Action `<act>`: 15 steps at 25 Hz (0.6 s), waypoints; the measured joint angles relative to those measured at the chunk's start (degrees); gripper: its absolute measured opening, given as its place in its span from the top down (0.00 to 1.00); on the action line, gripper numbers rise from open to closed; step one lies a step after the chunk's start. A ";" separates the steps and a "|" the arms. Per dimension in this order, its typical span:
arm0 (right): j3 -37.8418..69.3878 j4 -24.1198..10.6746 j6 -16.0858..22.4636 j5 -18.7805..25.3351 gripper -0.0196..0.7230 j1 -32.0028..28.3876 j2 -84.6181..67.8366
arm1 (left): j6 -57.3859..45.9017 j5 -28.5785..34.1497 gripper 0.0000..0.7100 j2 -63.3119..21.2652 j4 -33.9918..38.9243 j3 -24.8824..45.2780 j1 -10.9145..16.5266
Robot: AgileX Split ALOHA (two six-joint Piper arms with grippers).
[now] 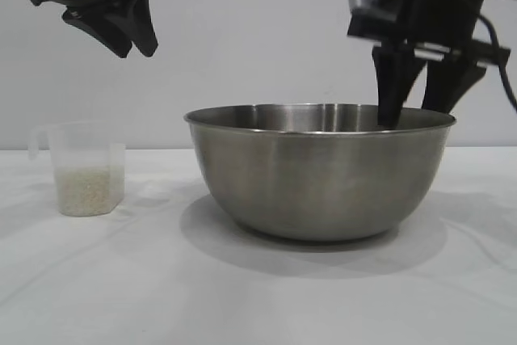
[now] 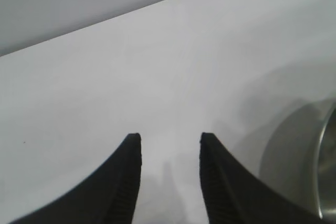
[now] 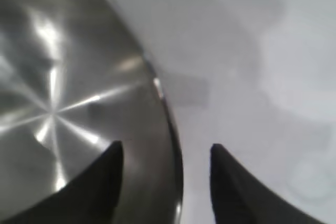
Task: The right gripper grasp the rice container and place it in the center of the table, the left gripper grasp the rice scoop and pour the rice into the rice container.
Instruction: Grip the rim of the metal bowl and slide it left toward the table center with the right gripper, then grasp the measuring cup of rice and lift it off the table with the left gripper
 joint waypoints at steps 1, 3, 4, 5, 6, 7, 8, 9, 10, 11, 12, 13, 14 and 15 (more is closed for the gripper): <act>0.13 -1.09 0.00 -0.24 0.51 0.00 -1.29 | 0.00 0.00 0.70 0.00 0.00 0.00 0.00; 1.85 -4.10 0.00 -3.18 0.47 0.15 -4.42 | 0.00 -0.04 0.70 0.00 0.00 0.00 0.00; 3.46 -5.56 0.00 -5.42 0.47 0.15 -5.62 | 0.00 -0.18 0.70 0.00 0.00 0.00 0.00; 5.53 -6.52 0.00 -7.51 0.47 0.15 -6.96 | 0.00 -0.46 0.70 0.00 0.00 0.00 0.00; 7.50 -7.28 0.00 -9.61 0.47 0.15 -7.98 | 0.00 -0.61 0.70 0.00 0.00 0.00 0.00; 9.99 -7.82 0.00 -12.36 0.47 -0.08 -9.26 | 0.00 -0.89 0.70 0.00 0.00 0.00 0.00; 12.13 -7.93 0.00 -14.40 0.47 -0.36 -10.19 | 0.00 -0.98 0.70 0.00 0.00 0.00 0.00; 14.62 -8.18 0.00 -16.70 0.47 -0.75 -11.11 | 0.00 -1.01 0.70 0.00 0.00 0.00 0.00; 17.02 -8.17 0.00 -19.05 0.47 -1.35 -12.54 | 0.00 -1.13 0.70 0.00 -0.10 0.00 0.00; 19.20 -8.28 0.00 -20.83 0.47 -2.06 -13.66 | 0.00 -1.16 0.70 0.00 -0.10 0.00 0.00; 21.20 -8.28 0.00 -22.06 0.47 -2.84 -15.24 | 0.00 -1.26 0.70 0.00 -0.10 0.00 0.00; 23.05 -8.28 0.00 -22.89 0.47 -3.78 -17.01 | 0.00 -1.26 0.70 0.00 -0.10 0.00 0.00; 24.54 -8.28 0.00 -23.75 0.47 -4.58 -19.00 | 0.00 -1.26 0.70 0.00 -0.10 0.00 0.00; 26.03 -8.28 0.00 -24.25 0.47 -5.47 -20.86 | 0.00 -1.26 0.70 0.00 -0.10 0.00 0.00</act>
